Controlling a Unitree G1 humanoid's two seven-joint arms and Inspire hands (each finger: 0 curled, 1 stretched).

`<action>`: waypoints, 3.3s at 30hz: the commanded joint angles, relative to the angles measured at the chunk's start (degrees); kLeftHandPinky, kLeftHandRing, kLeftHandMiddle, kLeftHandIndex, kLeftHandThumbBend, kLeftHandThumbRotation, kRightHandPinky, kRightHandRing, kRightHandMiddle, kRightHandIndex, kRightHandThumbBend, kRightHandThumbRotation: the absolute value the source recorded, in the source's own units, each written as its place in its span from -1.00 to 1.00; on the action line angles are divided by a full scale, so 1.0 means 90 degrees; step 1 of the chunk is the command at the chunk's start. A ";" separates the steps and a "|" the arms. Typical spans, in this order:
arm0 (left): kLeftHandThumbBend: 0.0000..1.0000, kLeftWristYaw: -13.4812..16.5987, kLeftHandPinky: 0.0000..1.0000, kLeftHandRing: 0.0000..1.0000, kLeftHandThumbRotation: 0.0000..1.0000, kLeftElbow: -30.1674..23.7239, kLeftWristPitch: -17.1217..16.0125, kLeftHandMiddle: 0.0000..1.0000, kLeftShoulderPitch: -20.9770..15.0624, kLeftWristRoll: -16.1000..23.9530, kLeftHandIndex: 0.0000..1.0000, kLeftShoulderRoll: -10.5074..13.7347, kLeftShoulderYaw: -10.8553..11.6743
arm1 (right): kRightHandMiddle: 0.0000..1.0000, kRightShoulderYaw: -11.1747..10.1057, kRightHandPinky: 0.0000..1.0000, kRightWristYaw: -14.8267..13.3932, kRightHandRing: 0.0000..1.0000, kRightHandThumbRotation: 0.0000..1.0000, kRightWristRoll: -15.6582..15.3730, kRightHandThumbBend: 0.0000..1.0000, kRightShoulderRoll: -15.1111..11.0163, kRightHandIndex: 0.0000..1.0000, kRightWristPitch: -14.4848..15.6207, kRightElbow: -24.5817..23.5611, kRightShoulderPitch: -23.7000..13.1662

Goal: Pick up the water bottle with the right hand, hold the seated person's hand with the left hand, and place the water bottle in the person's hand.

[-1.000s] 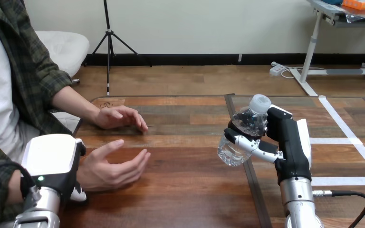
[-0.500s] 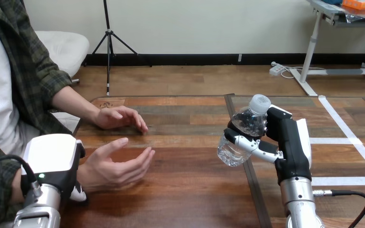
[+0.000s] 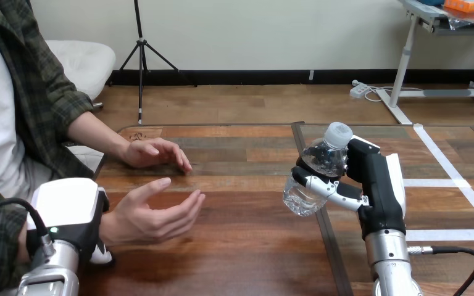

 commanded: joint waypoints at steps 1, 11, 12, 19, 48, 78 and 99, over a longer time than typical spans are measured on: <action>0.74 -0.0233 0.29 0.35 -1.00 0.0295 0.0045 0.40 0.0274 0.0032 0.36 0.0047 -0.0288 | -0.11 -0.0079 -0.34 -0.0015 -0.24 -1.00 0.0089 0.44 -0.0102 -0.03 -0.0286 -0.0247 -0.0500; 0.74 -0.0227 0.28 0.33 -1.00 0.0286 0.0046 0.39 0.0332 -0.0012 0.37 0.0096 -0.0311 | -0.11 -0.0083 -0.34 -0.0007 -0.24 -1.00 0.0081 0.44 -0.0091 -0.04 -0.0331 -0.0218 -0.0526; 0.74 -0.0221 0.28 0.33 -1.00 0.0296 0.0039 0.38 0.0332 -0.0021 0.36 0.0097 -0.0310 | -0.11 -0.0085 -0.34 -0.0004 -0.24 -1.00 0.0085 0.44 -0.0087 -0.04 -0.0330 -0.0217 -0.0528; 0.72 -0.0172 0.26 0.31 -1.00 0.0350 0.0013 0.36 0.0327 -0.0102 0.32 0.0065 -0.0285 | -0.11 -0.0078 -0.35 -0.0033 -0.24 -1.00 0.0056 0.44 -0.0087 -0.04 -0.0357 -0.0193 -0.0547; 0.65 0.1581 0.10 0.12 -1.00 0.1286 -0.0903 0.15 0.0148 -0.0975 0.13 -0.0238 -0.0246 | -0.11 -0.0116 -0.34 0.0035 -0.24 -1.00 0.0141 0.43 -0.0094 -0.03 -0.0343 -0.0248 -0.0530; 0.57 0.2376 -0.05 -0.02 -1.00 0.1671 -0.1530 0.01 -0.0015 -0.1552 -0.03 -0.0466 -0.0344 | -0.09 -0.0156 -0.30 0.0126 -0.21 -1.00 0.0206 0.41 -0.0097 -0.02 -0.0277 -0.0345 -0.0502; 0.60 0.2571 -0.07 -0.04 -1.00 0.1783 -0.1749 -0.01 -0.0084 -0.1564 -0.06 -0.0524 -0.0395 | -0.09 -0.0142 -0.31 0.0085 -0.22 -1.00 0.0155 0.41 -0.0099 -0.02 -0.0250 -0.0414 -0.0483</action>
